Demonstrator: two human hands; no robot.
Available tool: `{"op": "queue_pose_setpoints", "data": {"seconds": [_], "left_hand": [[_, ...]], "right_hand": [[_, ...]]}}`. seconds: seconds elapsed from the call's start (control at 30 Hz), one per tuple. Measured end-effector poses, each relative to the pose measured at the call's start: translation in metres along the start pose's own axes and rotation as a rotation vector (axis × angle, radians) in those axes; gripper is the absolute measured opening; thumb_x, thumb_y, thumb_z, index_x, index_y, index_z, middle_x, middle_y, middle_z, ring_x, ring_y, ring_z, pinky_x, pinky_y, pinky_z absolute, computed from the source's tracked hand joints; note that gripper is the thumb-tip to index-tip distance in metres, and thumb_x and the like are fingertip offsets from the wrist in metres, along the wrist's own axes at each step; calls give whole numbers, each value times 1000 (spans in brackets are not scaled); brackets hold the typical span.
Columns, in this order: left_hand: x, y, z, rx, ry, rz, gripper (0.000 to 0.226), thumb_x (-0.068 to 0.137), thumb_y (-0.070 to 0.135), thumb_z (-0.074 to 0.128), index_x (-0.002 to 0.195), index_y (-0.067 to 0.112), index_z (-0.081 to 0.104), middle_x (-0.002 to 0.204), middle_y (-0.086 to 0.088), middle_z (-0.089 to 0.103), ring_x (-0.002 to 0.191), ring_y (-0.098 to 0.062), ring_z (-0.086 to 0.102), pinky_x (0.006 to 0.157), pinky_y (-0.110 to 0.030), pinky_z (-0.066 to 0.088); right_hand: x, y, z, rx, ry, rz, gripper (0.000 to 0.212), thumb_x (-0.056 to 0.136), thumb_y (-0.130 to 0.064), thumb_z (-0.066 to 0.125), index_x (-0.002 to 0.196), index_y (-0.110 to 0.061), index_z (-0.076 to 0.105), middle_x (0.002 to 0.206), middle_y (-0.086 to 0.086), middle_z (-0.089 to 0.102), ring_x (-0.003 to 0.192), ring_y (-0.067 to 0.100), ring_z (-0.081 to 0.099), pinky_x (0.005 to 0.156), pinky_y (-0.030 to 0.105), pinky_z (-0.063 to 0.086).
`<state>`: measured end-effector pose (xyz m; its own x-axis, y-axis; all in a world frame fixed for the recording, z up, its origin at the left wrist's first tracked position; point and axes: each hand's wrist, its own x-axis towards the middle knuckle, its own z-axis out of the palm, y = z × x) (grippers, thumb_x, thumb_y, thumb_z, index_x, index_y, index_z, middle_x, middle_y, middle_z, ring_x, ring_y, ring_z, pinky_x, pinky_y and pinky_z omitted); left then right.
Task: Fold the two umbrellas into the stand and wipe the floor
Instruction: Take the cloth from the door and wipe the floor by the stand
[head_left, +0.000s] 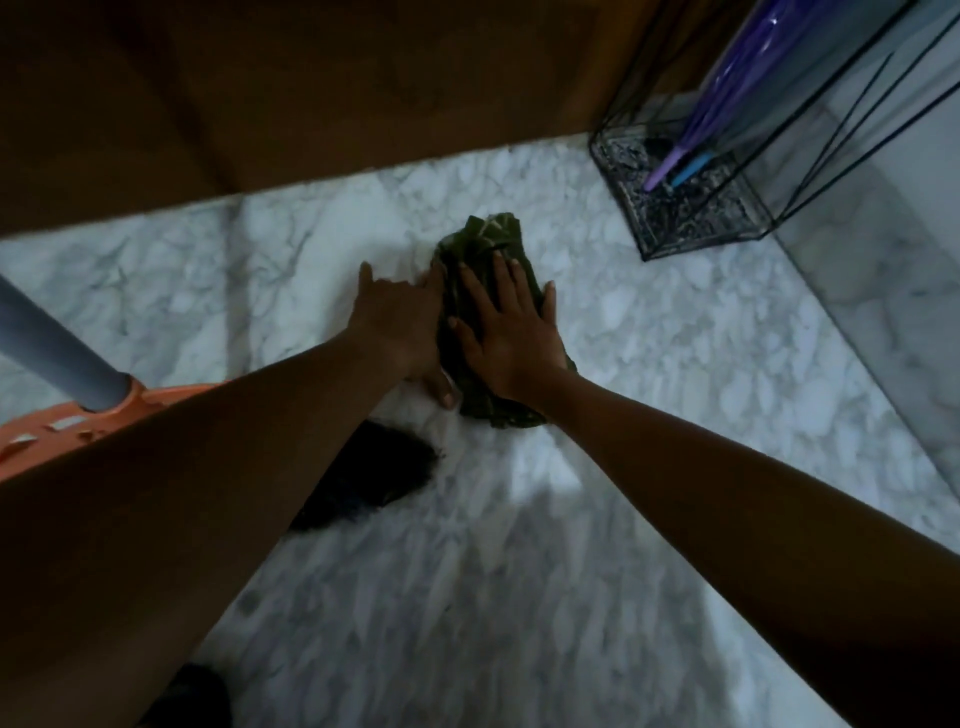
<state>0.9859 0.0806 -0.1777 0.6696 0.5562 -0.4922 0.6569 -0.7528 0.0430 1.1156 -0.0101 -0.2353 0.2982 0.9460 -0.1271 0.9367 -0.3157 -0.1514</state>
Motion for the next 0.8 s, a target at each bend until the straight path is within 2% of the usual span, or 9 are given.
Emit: {"op": "queue_pose_setpoints", "data": {"seconds": [0.1, 0.2, 0.3, 0.4, 0.57, 0.73, 0.8], "left_hand": [[2, -3, 4, -52, 35, -18, 164, 37, 77, 82, 156, 10, -9, 157, -12, 37, 140, -37, 38, 119, -57, 1], [6, -3, 5, -102, 0, -47, 168, 34, 77, 83, 156, 13, -13, 162, -10, 26, 145, -36, 29, 119, -57, -1], [12, 4, -2, -172, -34, -71, 166, 34, 79, 81, 156, 18, -13, 167, -5, 8, 148, -36, 24, 120, -60, 2], [15, 15, -7, -174, -27, -96, 162, 36, 80, 79, 156, 26, -15, 167, -9, 0, 148, -41, 22, 118, -65, 6], [10, 38, -7, -101, -52, -123, 148, 45, 82, 75, 155, 37, -13, 161, -24, -18, 150, -45, -2, 116, -67, 0], [14, 43, -12, -119, -98, -138, 148, 45, 76, 80, 154, 41, -15, 159, -28, -22, 150, -44, -7, 114, -70, 3], [15, 44, -12, -119, -92, -151, 150, 43, 76, 80, 153, 41, -16, 158, -29, -23, 150, -45, -5, 114, -69, 4]], "right_hand": [[29, 4, -2, -45, -10, -130, 65, 101, -57, 22, 160, -31, 13, 169, 9, 4, 156, 29, 0, 119, 66, 2], [56, 18, -8, -47, -11, -220, 63, 102, -55, 26, 159, -31, 17, 169, 7, 6, 155, 28, 2, 118, 66, 1], [78, 29, -13, -51, 9, -224, 63, 101, -57, 29, 158, -31, 22, 168, 9, 11, 155, 31, 8, 116, 70, 4], [95, 38, -17, -22, 51, -147, 64, 98, -60, 31, 156, -35, 25, 167, 9, 15, 154, 31, 12, 115, 71, 5], [107, 60, -26, 31, 51, 40, 69, 95, -67, 33, 157, -41, 18, 169, 7, 9, 155, 28, 6, 117, 66, -2], [94, 94, -27, 67, 48, 297, 71, 94, -72, 22, 157, -43, 10, 169, 4, 2, 156, 25, 0, 119, 63, -5], [75, 98, -25, 66, 72, 331, 71, 95, -70, 24, 158, -40, 10, 169, 6, 4, 155, 27, 2, 120, 61, -2]]}}
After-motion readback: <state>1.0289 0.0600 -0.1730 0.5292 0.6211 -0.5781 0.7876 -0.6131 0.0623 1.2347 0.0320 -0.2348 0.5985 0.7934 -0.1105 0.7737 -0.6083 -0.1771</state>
